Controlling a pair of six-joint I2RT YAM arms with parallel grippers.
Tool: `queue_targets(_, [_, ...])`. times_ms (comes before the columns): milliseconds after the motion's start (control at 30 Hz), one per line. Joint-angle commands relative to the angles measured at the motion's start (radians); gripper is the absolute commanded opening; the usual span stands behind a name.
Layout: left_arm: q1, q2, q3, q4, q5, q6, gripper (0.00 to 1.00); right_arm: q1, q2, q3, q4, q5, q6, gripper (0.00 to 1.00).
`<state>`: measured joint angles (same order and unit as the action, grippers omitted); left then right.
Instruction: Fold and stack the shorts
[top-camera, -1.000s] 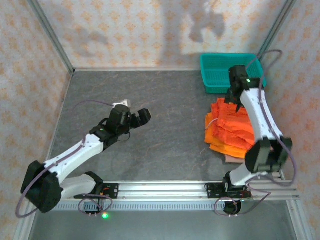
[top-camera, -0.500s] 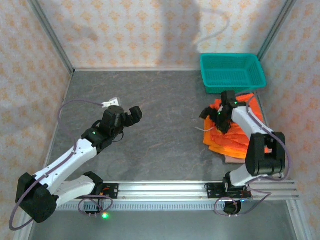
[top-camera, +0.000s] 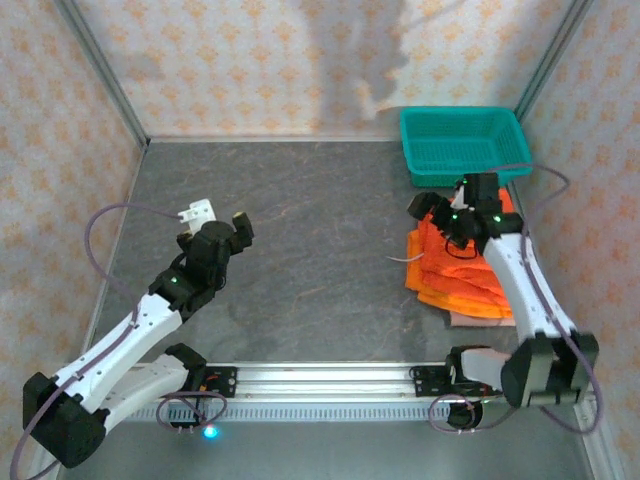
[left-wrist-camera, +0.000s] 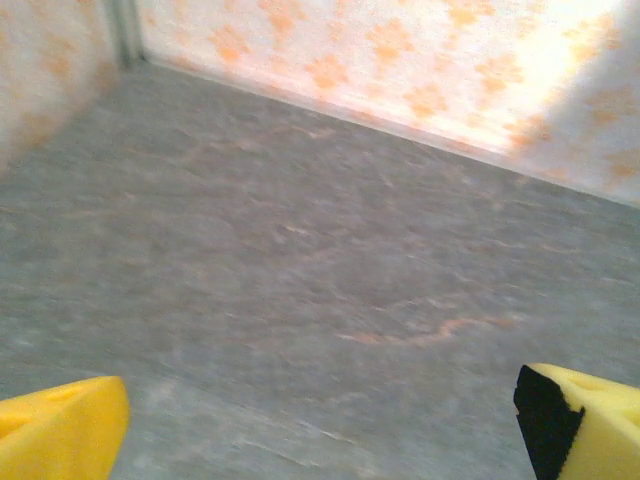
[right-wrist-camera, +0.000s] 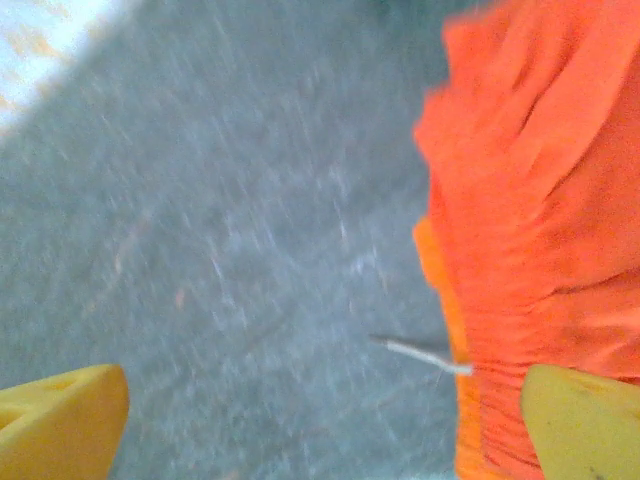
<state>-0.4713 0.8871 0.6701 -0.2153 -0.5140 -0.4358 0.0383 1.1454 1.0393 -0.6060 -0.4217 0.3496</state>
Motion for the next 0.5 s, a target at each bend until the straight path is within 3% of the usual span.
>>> queue_targets(0, [0.035,0.009,-0.058,0.128,-0.197,0.151,1.00,0.002,-0.099,-0.112,0.203,0.242,-0.095,0.99])
queue_targets(100, [0.090,0.071,-0.101,0.207,-0.307,0.115,1.00,0.001,-0.144,-0.259,0.364,0.416,-0.171,0.99])
queue_targets(167, [0.103,0.121,-0.151,0.317,-0.377,0.123,1.00,0.002,-0.134,-0.339,0.471,0.455,-0.216,0.99])
queue_targets(233, [0.130,0.177,-0.197,0.443,-0.373,0.146,1.00,0.001,-0.115,-0.410,0.594,0.483,-0.218,1.00])
queue_targets(267, [0.140,0.189,-0.184,0.422,-0.372,0.129,1.00,0.001,-0.110,-0.446,0.650,0.480,-0.225,0.99])
queue_targets(400, [0.158,0.257,-0.226,0.640,-0.319,0.293,1.00,0.001,-0.044,-0.559,0.867,0.509,-0.282,1.00])
queue_targets(467, [0.171,0.298,-0.241,0.650,-0.327,0.294,1.00,0.000,0.010,-0.579,0.933,0.504,-0.318,1.00])
